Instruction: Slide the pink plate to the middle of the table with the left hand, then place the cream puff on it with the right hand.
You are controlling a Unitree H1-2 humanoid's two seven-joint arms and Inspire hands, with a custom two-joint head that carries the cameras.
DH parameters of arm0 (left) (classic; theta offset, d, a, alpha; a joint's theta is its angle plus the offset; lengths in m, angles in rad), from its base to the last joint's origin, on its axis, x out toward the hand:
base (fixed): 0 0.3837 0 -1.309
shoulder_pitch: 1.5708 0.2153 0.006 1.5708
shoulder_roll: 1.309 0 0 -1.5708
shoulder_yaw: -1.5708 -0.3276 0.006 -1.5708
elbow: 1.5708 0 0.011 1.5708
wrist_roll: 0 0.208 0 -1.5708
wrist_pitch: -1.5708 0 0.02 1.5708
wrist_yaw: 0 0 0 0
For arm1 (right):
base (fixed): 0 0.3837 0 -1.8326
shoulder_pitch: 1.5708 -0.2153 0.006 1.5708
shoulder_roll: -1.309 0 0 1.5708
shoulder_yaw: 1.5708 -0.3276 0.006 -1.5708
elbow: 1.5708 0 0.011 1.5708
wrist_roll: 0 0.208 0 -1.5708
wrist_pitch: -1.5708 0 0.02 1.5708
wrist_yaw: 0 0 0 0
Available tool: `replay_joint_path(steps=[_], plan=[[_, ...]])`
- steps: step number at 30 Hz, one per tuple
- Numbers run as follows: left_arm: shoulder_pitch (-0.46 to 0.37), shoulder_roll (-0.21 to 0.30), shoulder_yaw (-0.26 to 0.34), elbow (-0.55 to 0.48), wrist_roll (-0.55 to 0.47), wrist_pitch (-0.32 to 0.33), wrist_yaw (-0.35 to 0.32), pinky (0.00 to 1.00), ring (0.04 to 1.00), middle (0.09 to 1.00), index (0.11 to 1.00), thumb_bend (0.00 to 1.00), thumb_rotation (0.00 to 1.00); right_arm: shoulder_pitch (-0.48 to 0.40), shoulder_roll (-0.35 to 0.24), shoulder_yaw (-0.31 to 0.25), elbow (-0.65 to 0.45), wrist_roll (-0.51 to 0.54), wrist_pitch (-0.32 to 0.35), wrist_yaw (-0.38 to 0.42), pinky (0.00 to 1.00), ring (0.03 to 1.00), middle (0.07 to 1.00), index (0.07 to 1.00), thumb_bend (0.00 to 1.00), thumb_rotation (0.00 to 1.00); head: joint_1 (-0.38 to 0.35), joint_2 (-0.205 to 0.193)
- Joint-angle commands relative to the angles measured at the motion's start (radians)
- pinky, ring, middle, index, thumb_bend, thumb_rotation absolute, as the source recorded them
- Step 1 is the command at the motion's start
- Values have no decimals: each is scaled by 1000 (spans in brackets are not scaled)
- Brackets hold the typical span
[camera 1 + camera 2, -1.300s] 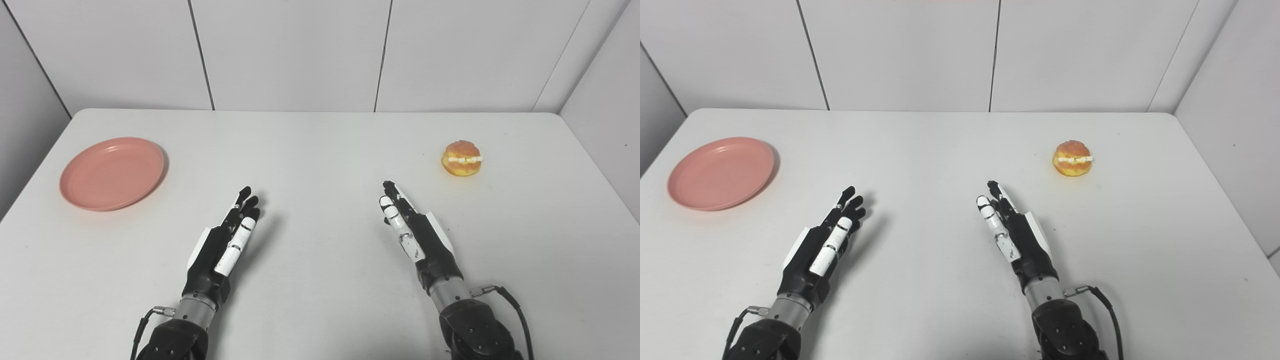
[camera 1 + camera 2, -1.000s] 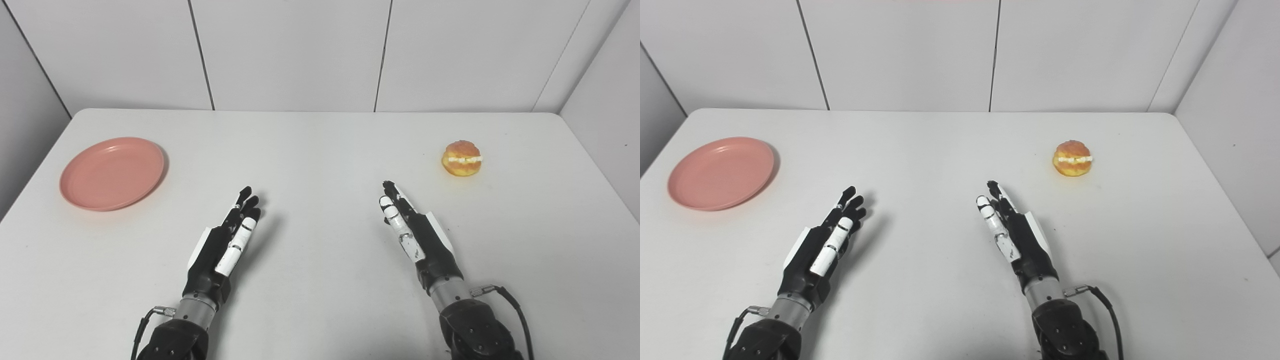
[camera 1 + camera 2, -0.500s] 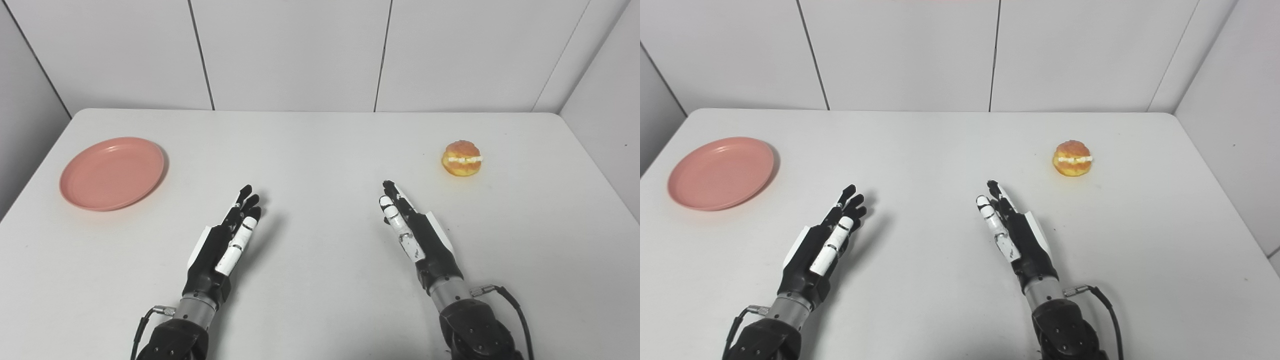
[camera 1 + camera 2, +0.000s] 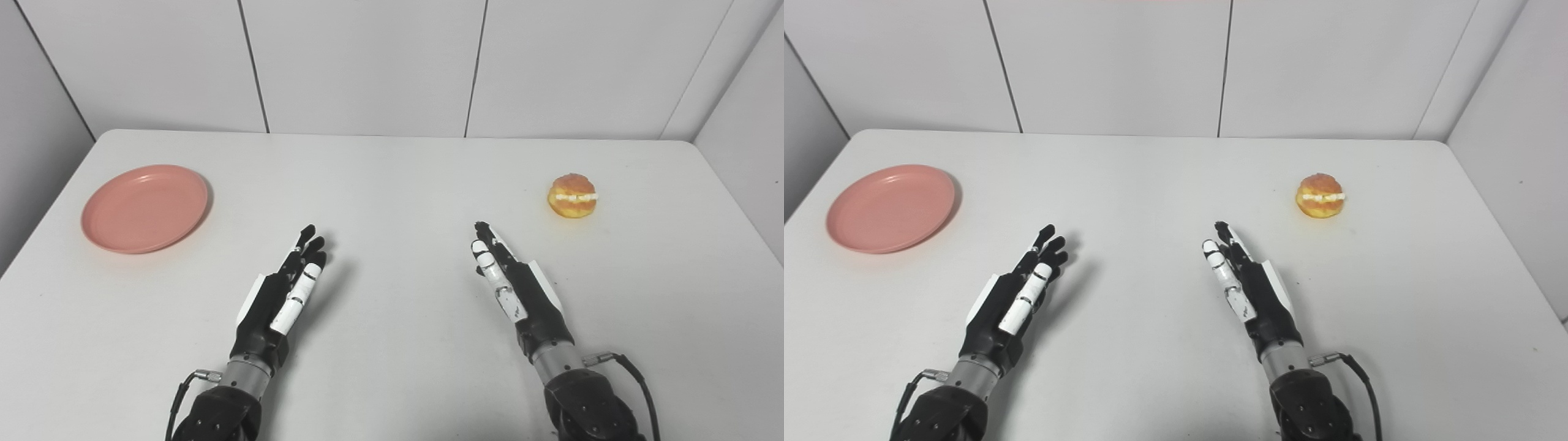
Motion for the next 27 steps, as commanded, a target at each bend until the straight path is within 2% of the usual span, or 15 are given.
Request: replay_joint_path(steps=[1,5,6,7,9,13,18,22,27], plan=[[5,-7,-14,-21,19,-47,15,988,957,968,954,443,818,-18,-10,-13,-34,14,-47,3,914,955,968,945,322,1000,29,-14],[13,-27,-36,-17,38,-53,31,971,957,971,959,451,840,-9,-24,-28,-28,39,-65,7,925,957,963,946,330,1000,103,-46],[14,-34,-45,-15,46,-56,37,963,957,971,960,452,844,-5,-26,-35,-28,51,-67,9,930,959,963,948,329,1000,141,-67],[15,-38,-52,-13,51,-58,42,955,956,970,961,448,845,-3,-28,-39,-27,61,-68,10,941,964,965,952,325,1000,141,-67],[17,-47,-72,-4,75,-68,59,945,955,968,959,445,840,3,-37,-49,-23,82,-80,16,956,970,968,959,314,1000,200,-102],[18,-60,-110,18,124,-87,87,928,953,967,956,448,870,11,-49,-66,-9,112,-113,23,980,979,972,967,280,1000,263,-140],[17,-82,-131,38,139,-77,107,945,964,975,965,422,900,15,-58,-79,12,142,-156,30,992,989,984,985,237,1000,296,-174],[16,-84,-141,60,155,-104,117,950,971,981,973,424,919,18,-55,-82,12,161,-152,29,998,993,994,998,195,1000,321,-201],[15,-94,-141,64,159,-100,128,925,956,974,964,426,917,17,-49,-77,-1,162,-138,22,1000,995,995,1000,151,1000,319,-202]])
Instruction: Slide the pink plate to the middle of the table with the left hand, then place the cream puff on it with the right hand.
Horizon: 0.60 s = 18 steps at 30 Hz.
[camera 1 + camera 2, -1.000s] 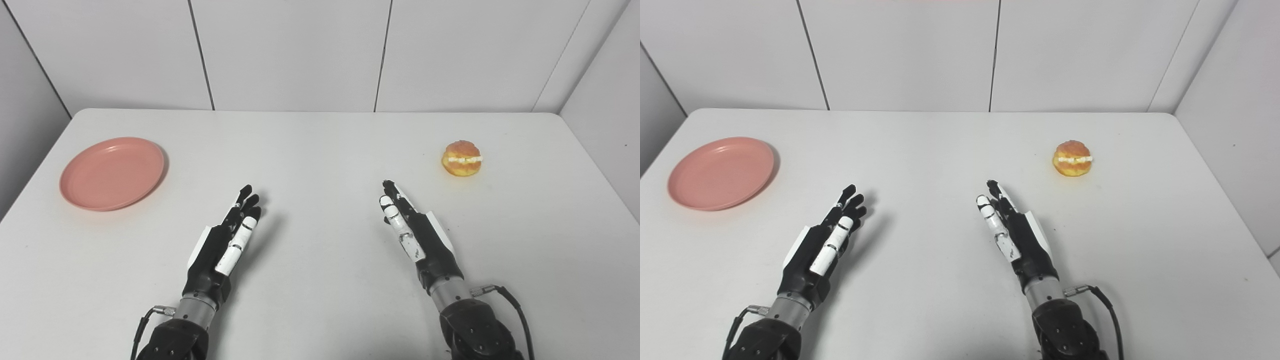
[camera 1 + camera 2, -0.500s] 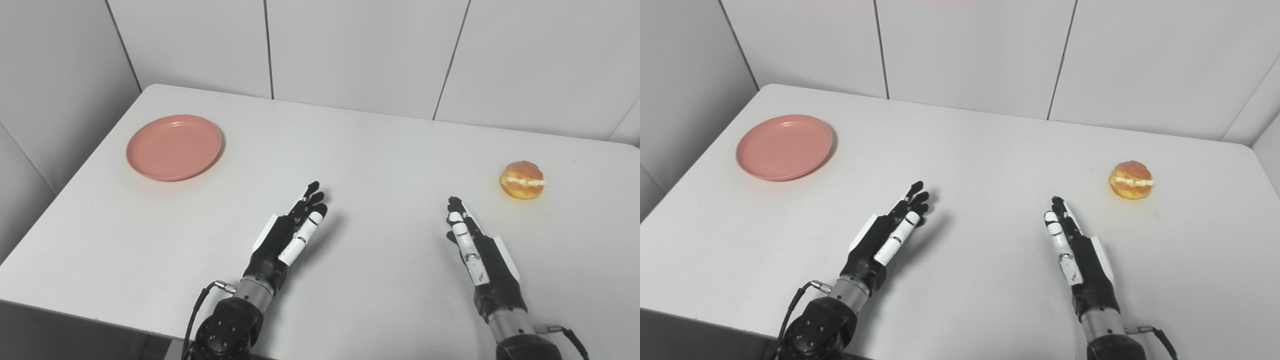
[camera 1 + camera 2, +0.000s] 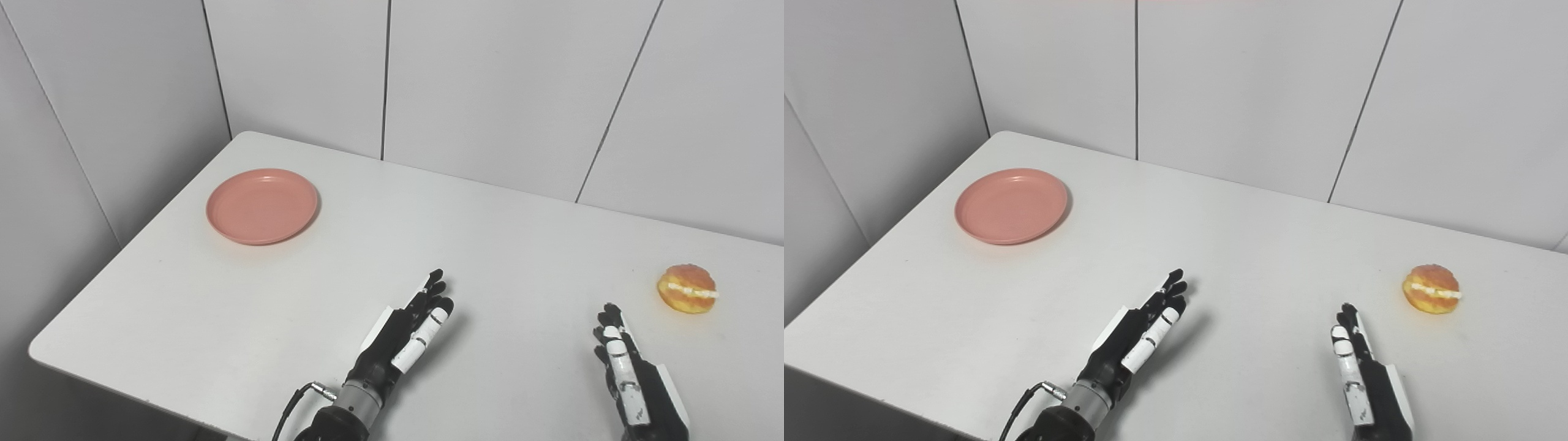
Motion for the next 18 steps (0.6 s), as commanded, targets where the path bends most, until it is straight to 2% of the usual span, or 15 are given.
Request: replay_joint_path(steps=[1,6,18], plan=[[6,-21,-7,-10,8,-23,9,925,956,974,964,424,922,-19,8,-1,-38,7,-39,-3,1000,995,995,1000,147,1000,1,1],[4,-17,-8,-9,12,-21,4,940,963,980,971,435,945,-20,5,6,-49,-8,-29,-5,1000,993,997,1000,130,1000,-1,3],[-2,-12,1,-8,11,-20,4,944,961,976,967,436,923,-24,2,9,-52,-7,-27,-1,1000,996,996,997,117,1000,-7,13]])
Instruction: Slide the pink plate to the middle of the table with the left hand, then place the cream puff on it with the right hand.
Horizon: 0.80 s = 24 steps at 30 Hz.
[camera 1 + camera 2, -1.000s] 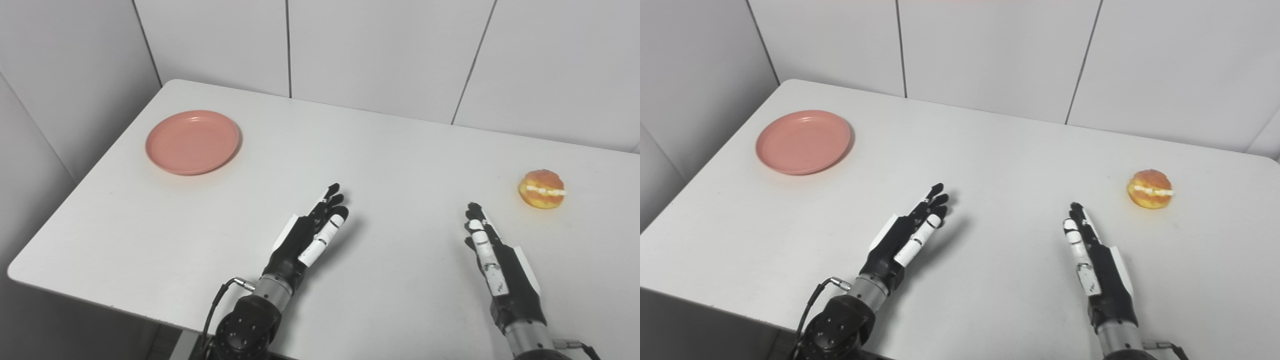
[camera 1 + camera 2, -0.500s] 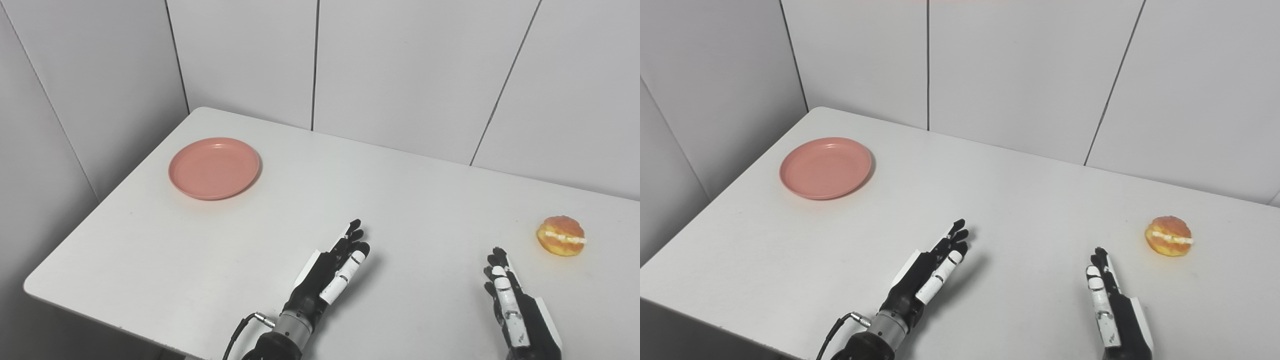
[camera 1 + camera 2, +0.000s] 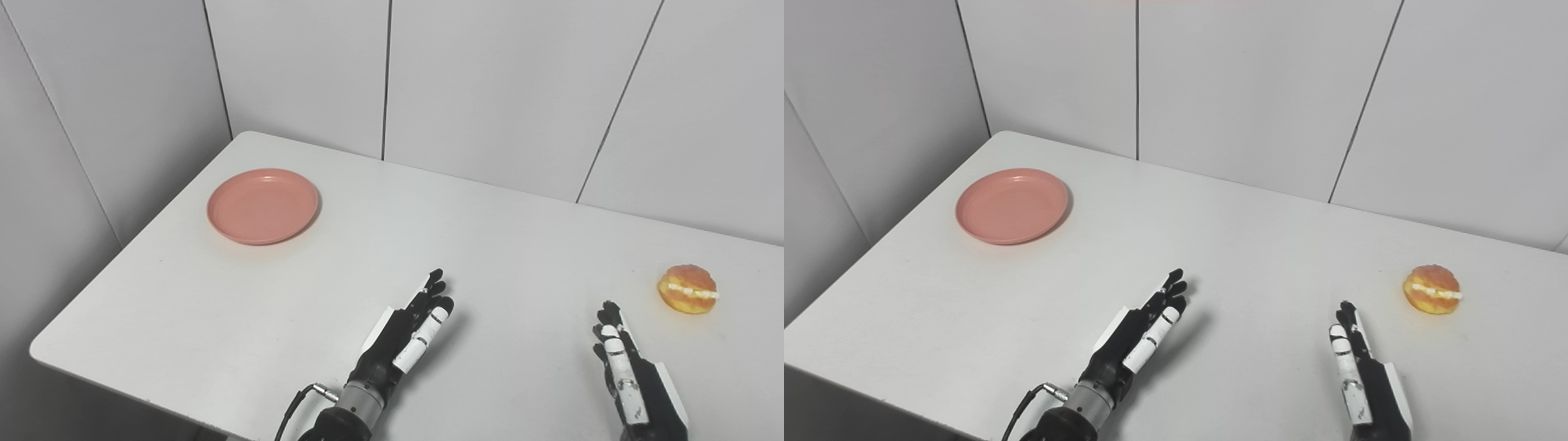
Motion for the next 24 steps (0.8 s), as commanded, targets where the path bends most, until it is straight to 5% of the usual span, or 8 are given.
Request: replay_joint_path(steps=[1,10,19,24], plan=[[-4,-4,2,-12,1,-19,-1,949,963,976,967,432,921,-24,5,1,-41,2,-28,-1,1000,996,996,998,118,1000,1,1],[-27,11,36,-48,-5,-5,-12,967,972,978,966,428,928,-29,8,7,-37,-5,-28,-3,1000,996,995,1000,128,1000,5,6],[-62,19,89,-126,-60,80,-42,950,957,962,952,414,834,-35,20,-7,-38,22,-25,-5,1000,1000,1000,1000,124,1000,9,13],[-92,45,98,-177,-42,109,-44,943,952,953,944,426,863,-38,17,-9,-30,22,-41,-1,1000,1000,1000,1000,119,1000,14,17]])
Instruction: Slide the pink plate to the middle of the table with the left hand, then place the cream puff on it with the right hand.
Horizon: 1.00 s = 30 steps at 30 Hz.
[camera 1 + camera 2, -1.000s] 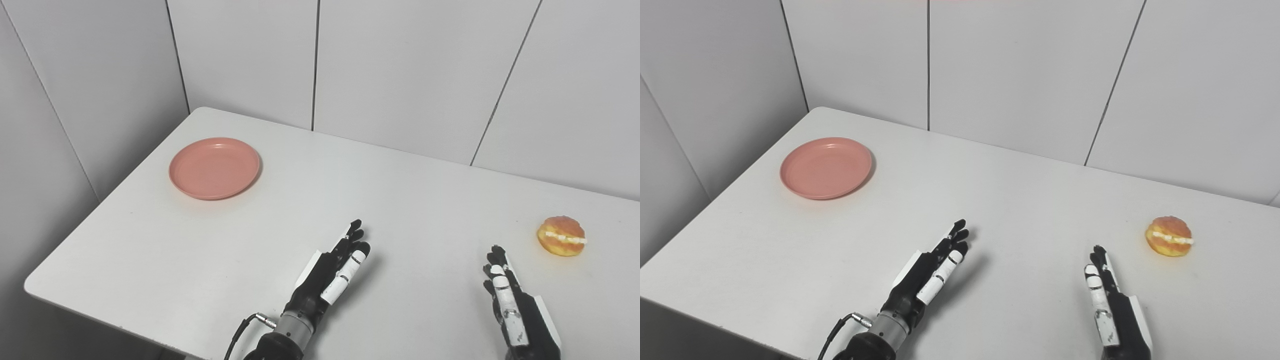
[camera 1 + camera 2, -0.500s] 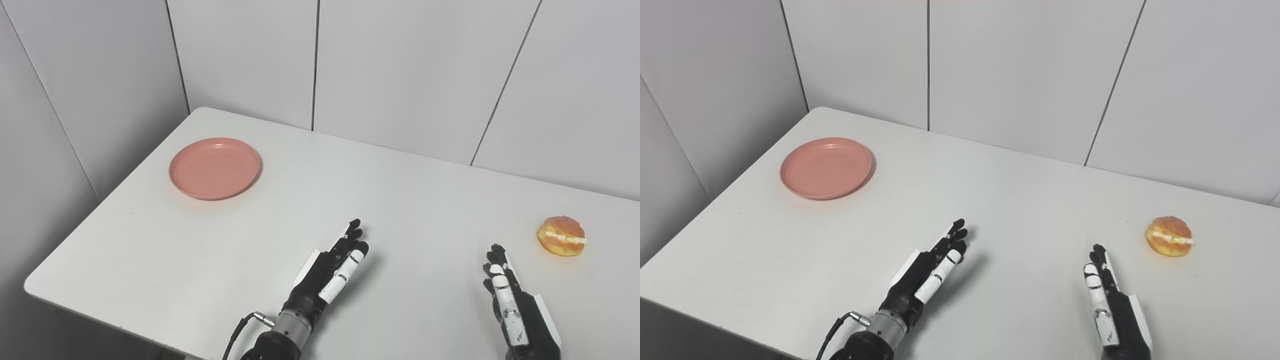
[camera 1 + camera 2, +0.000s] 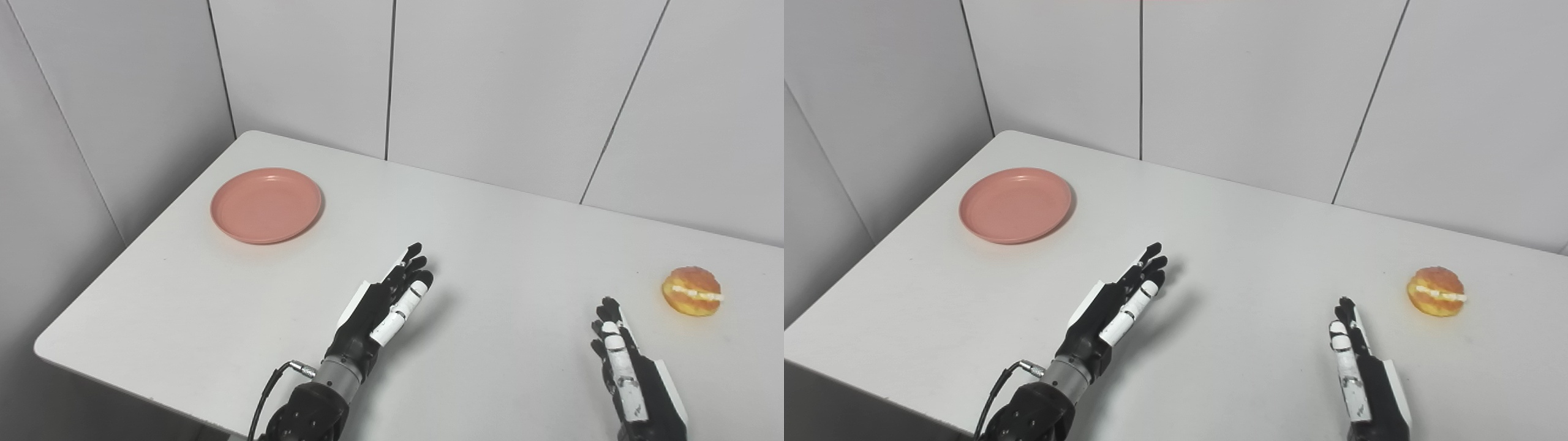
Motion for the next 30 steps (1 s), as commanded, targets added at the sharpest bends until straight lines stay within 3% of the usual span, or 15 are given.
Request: replay_joint_path(steps=[1,13,19,24,30], plan=[[-48,6,8,-59,-3,7,-6,959,957,956,945,424,857,-34,1,-5,-22,7,-41,-1,1000,1000,1000,1000,120,1000,3,2],[-150,46,89,-173,-39,90,-7,981,964,966,955,391,830,-43,0,-9,-7,10,-52,0,1000,1000,1000,1000,128,1000,6,4],[-203,69,142,-175,-46,99,2,951,952,962,953,381,817,-47,-3,-6,0,2,-63,-1,1000,998,995,996,129,1000,5,0],[-235,113,201,-156,-65,75,2,966,952,956,944,400,861,-46,-4,-4,-5,-2,-50,-1,1000,1000,997,999,130,1000,4,4],[-280,147,260,-118,-102,40,9,943,947,955,929,382,819,-44,-3,-6,-7,-3,-42,-4,1000,1000,999,1000,135,1000,7,4]])
